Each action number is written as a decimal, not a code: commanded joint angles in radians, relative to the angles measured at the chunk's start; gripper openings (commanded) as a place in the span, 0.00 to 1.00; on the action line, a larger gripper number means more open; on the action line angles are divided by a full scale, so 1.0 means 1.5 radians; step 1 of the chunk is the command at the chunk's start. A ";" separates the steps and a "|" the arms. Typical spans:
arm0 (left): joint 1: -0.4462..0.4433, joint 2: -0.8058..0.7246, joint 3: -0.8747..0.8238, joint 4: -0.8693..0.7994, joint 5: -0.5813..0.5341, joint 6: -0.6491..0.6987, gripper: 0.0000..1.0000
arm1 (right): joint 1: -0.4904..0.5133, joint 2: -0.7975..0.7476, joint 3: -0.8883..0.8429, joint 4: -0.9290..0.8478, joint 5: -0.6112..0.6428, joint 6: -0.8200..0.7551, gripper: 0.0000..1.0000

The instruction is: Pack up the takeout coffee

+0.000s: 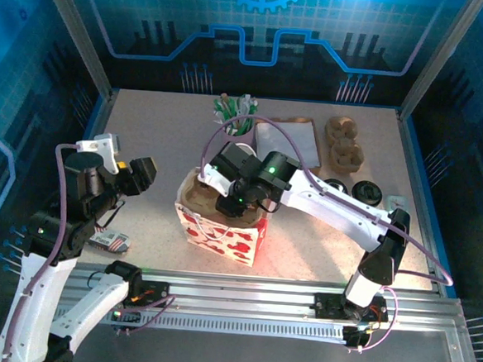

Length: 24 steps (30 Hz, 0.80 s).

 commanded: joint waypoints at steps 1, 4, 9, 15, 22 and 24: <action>0.005 -0.007 -0.005 0.019 -0.011 0.021 0.72 | -0.005 0.022 -0.007 -0.007 0.009 0.011 0.29; 0.005 -0.007 -0.005 0.018 -0.012 0.024 0.72 | -0.005 0.027 -0.003 -0.020 0.009 0.015 0.29; 0.005 -0.007 -0.014 0.020 -0.013 0.029 0.72 | -0.004 0.033 0.000 -0.040 0.009 0.014 0.29; 0.004 -0.006 -0.023 0.027 -0.010 0.029 0.72 | -0.003 0.049 -0.008 -0.041 0.010 0.017 0.29; 0.005 -0.002 -0.030 0.030 -0.007 0.033 0.72 | -0.001 0.070 -0.007 -0.054 0.029 0.015 0.29; 0.005 -0.001 -0.032 0.032 -0.006 0.032 0.72 | 0.003 0.080 -0.002 -0.061 0.034 0.014 0.29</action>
